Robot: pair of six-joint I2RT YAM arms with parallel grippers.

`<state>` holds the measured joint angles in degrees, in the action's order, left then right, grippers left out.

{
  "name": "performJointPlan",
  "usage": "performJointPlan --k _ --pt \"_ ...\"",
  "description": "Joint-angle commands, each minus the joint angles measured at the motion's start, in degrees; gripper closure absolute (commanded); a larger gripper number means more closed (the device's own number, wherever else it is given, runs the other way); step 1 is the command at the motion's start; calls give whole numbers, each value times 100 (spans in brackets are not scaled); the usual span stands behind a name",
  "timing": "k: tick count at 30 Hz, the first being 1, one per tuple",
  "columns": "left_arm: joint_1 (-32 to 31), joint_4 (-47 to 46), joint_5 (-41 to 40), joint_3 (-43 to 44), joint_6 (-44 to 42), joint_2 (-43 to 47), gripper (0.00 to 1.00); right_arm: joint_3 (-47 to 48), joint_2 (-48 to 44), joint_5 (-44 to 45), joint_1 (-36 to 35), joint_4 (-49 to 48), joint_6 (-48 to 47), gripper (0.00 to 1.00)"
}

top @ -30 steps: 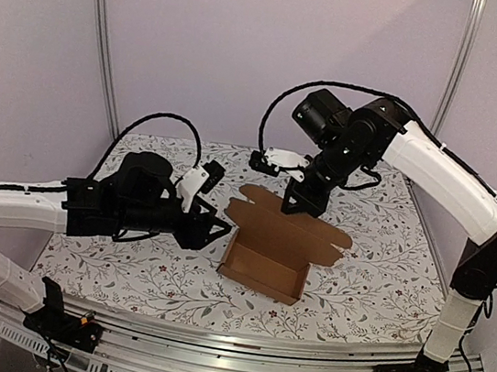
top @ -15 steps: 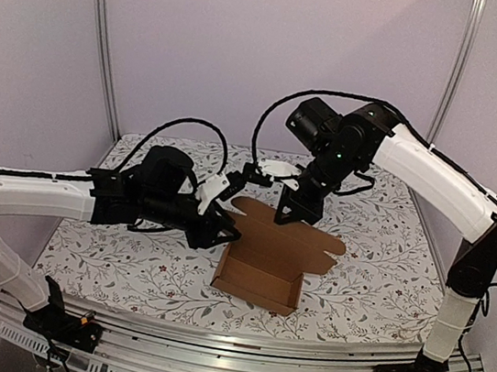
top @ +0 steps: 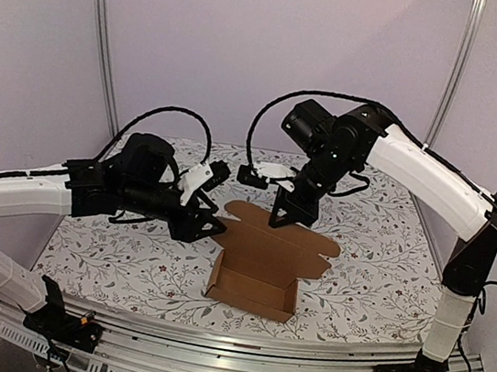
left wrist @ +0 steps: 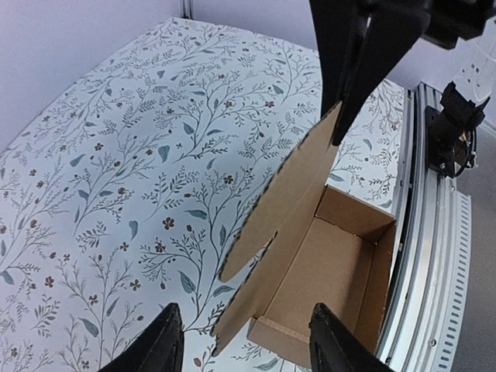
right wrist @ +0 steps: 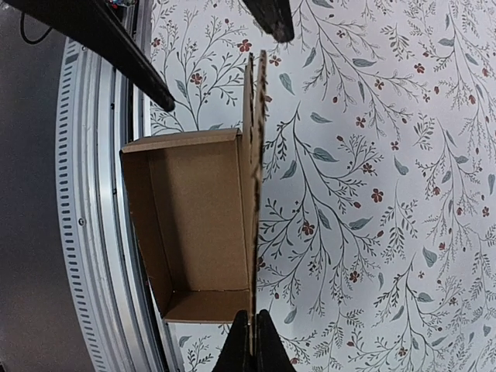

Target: Fold the paper box

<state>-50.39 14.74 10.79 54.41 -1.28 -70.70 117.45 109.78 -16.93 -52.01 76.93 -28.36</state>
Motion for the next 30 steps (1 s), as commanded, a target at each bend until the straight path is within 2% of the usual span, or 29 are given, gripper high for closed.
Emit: performJointPlan --k 1,5,8,12,24,28,29,30 --pt "57 303 567 199 -88 -443 49 217 165 -228 16 785 113 100" --pt "62 130 732 116 -8 -425 67 231 136 -196 2 798 169 100" --pt "60 55 756 79 80 -401 75 155 63 -137 12 752 205 100" --pt "59 38 716 105 106 -529 72 111 1 -167 18 704 243 100" --pt "60 143 770 297 268 -976 73 130 6 -211 97 654 322 100" --pt "63 79 995 314 256 -1024 96 69 -30 -382 190 670 327 100" --pt "62 81 1014 322 245 -1021 100 56 -35 -428 207 674 323 100" --pt "63 77 1022 324 235 -1005 100 39 -31 -449 221 686 316 100"
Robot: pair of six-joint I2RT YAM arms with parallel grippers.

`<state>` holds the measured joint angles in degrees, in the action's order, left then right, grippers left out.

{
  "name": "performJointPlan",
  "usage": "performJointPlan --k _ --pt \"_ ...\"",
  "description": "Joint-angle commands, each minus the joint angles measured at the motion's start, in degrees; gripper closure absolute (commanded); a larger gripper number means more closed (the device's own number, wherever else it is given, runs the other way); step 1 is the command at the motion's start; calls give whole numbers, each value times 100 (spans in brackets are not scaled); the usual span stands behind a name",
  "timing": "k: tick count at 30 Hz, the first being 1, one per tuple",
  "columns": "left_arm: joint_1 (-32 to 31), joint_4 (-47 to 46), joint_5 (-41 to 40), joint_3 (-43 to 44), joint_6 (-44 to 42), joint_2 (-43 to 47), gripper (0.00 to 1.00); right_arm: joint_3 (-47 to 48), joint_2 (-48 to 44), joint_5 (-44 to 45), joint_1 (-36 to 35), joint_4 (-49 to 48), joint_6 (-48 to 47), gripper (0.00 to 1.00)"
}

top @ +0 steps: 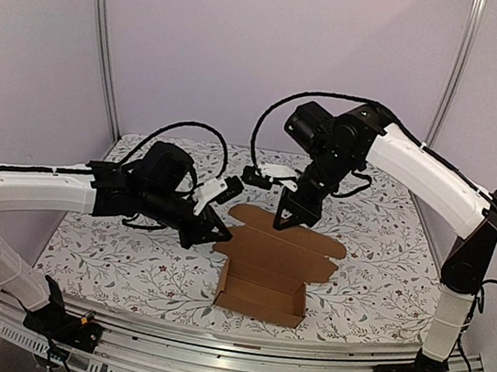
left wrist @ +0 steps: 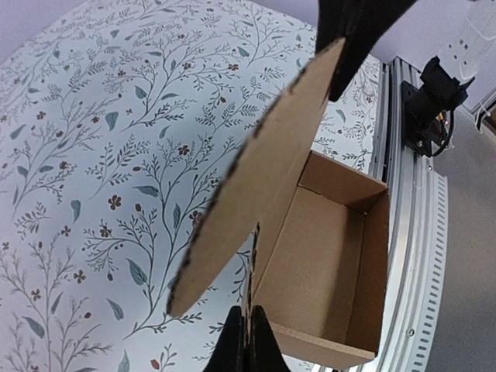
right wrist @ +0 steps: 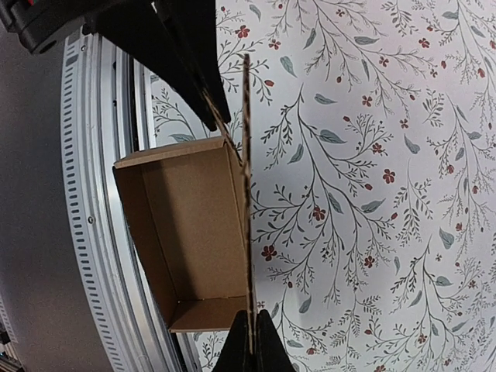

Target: Fold the paper box

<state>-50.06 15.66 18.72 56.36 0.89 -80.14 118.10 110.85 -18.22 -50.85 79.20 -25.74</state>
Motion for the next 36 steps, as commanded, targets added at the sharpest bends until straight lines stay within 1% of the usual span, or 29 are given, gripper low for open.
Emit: performJointPlan --k 1,5,7,8,10,14,18,22,24,25,28,31,33,36 --pt "29 -11 218 130 13 -29 100 -49 -130 -303 106 466 39 98" --pt "31 -40 113 83 -50 167 100 -159 -69 -287 110 553 -63 82" --pt "32 -82 59 40 -66 269 100 -215 -30 -268 112 557 -116 76" --pt "32 -96 11 27 -63 312 100 -244 -18 -229 117 542 -131 73" --pt "32 -113 -46 9 -54 364 100 -263 4 -142 117 505 -127 72" --pt "32 -93 -160 11 -29 366 100 -270 58 24 110 426 -102 73" --pt "32 -193 -408 19 145 324 100 -270 86 191 111 348 3 82" --pt "-19 -800 -1048 -5 928 131 100 -272 170 441 119 179 266 96" --pt "-104 -1248 -1466 -80 1404 16 100 -202 286 568 158 124 400 100" --pt "-164 -1424 -1723 -89 1612 -39 100 -151 334 599 192 110 502 100" --pt "-369 -1754 -2502 -41 2186 -181 93 -21 502 636 337 84 727 100" --pt "-562 -2008 -2993 -36 2583 -257 92 38 572 581 479 50 834 100" --pt "-659 -2230 -3024 -36 2594 -353 92 60 601 512 537 42 874 100" --pt "-708 -2217 -2884 160 2555 -623 92 61 612 465 572 43 883 100"
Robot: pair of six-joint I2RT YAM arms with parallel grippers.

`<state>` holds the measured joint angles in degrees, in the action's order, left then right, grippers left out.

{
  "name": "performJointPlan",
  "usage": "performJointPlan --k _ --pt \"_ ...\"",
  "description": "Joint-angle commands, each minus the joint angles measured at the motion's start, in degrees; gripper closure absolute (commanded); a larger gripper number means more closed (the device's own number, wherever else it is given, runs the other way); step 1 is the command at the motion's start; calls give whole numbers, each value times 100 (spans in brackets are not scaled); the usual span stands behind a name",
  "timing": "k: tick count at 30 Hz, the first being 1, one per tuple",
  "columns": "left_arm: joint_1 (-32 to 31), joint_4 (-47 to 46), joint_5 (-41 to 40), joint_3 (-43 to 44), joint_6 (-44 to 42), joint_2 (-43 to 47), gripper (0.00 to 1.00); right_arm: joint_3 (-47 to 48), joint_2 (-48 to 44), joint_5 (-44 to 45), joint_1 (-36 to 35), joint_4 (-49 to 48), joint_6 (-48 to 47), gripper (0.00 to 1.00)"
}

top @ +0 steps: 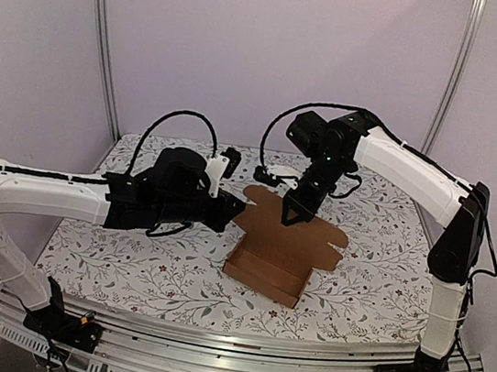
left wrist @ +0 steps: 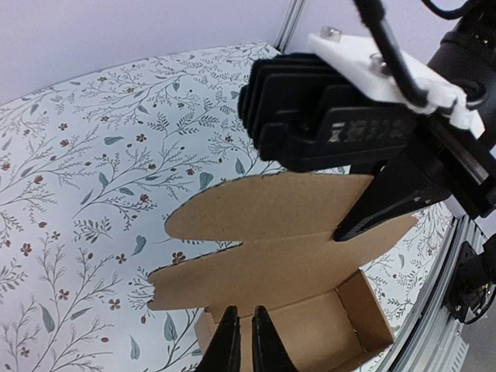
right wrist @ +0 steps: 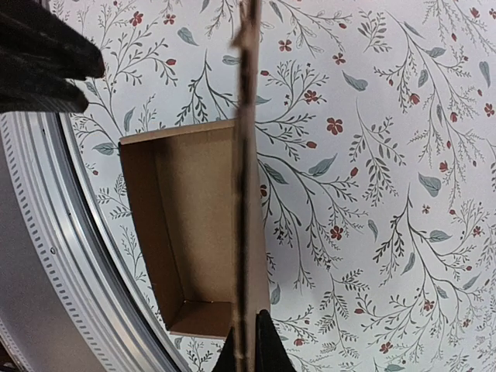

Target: Fold the paper box

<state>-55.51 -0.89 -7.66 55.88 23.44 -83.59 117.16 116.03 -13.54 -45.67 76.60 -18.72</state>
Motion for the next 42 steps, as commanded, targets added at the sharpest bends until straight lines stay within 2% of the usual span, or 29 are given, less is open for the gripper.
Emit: performJointPlan --k 1,3,6,8,11,12,14,17,22,26,29,36,42 --pt "-167 -550 -154 270 288 -413 92 146 95 -10 58 303 184 100" --pt "-175 -492 76 382 237 -528 92 140 87 -14 91 298 176 100" --pt "-225 -294 589 505 -158 -317 83 73 41 -8 163 336 42 100" --pt "-269 194 933 554 -776 99 77 -67 -32 25 190 362 -177 100" --pt "-213 1067 808 458 -1624 959 66 -438 -298 -1 203 359 -731 100" --pt "-138 1258 638 380 -1816 1246 58 -561 -385 -25 203 334 -875 100" --pt "179 1431 512 169 -1978 1681 49 -690 -666 -232 200 348 -1234 100" --pt "844 1584 932 4 -2016 1865 47 -699 -930 -563 205 456 -1717 100" --pt "1515 1808 2029 195 -2207 1245 54 -505 -1176 -983 139 699 -2278 100" --pt "1551 1823 3171 372 -2455 828 64 -491 -1313 -888 -22 749 -2488 100" --pt "1539 1725 4040 390 -2495 684 66 -418 -1296 -833 -90 717 -2413 100" --pt "1452 1609 4476 219 -2519 719 68 -119 -992 -830 -101 730 -2083 100" --pt "1335 1473 4519 170 -2490 757 67 -16 -849 -808 -96 653 -1799 100"
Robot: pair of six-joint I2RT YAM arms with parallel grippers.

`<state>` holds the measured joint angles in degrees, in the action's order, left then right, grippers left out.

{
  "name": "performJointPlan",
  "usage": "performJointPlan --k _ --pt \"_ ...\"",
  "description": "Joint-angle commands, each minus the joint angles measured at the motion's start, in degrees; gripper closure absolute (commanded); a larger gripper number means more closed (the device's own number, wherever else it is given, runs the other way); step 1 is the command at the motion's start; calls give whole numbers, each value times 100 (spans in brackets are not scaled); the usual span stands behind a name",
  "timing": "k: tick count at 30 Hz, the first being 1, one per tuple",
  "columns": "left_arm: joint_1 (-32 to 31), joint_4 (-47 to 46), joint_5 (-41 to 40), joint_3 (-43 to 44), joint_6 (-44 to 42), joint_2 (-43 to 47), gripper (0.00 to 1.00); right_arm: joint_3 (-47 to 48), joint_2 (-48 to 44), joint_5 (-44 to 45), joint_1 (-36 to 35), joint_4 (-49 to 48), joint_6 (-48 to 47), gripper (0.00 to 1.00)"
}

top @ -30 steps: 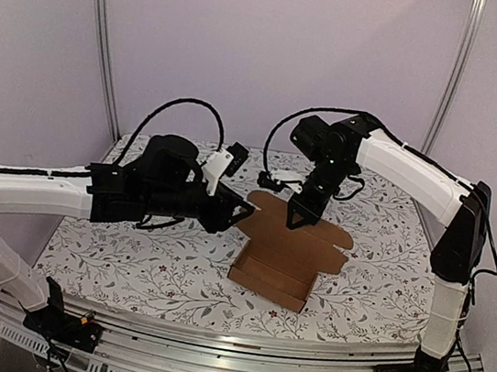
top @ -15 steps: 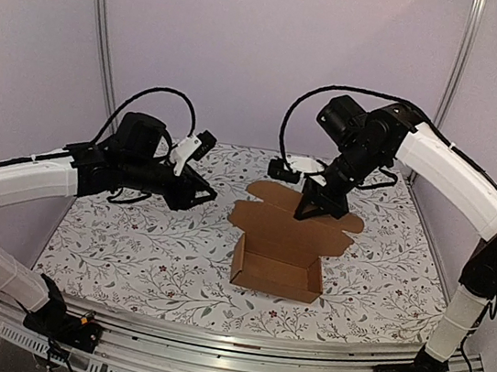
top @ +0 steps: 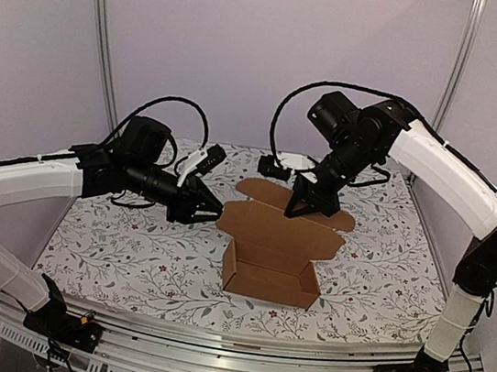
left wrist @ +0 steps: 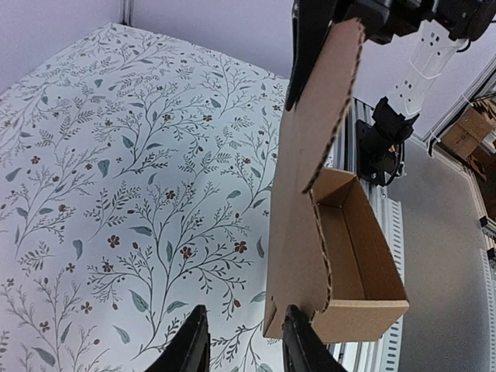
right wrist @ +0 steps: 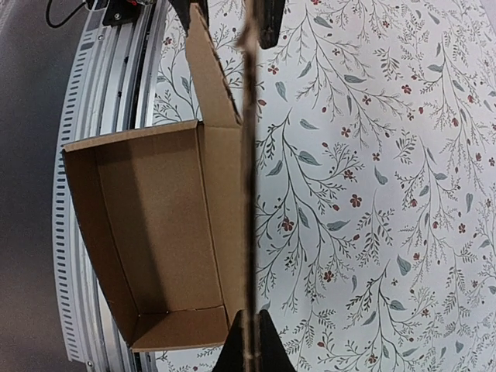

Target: Fold the paper box

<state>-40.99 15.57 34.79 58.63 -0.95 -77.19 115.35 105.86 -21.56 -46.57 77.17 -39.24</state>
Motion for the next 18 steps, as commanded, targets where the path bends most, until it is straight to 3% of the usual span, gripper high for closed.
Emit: performJointPlan --k 1,9,18 --pt "-138 -223 308 -99 -20 105 67 168 184 19 -8 559 284 100" --pt "-312 -428 476 -72 77 -53 58 242 298 58 -10 422 583 100" --pt "-472 -761 186 -27 404 -375 58 401 338 -644 -2 587 530 100"
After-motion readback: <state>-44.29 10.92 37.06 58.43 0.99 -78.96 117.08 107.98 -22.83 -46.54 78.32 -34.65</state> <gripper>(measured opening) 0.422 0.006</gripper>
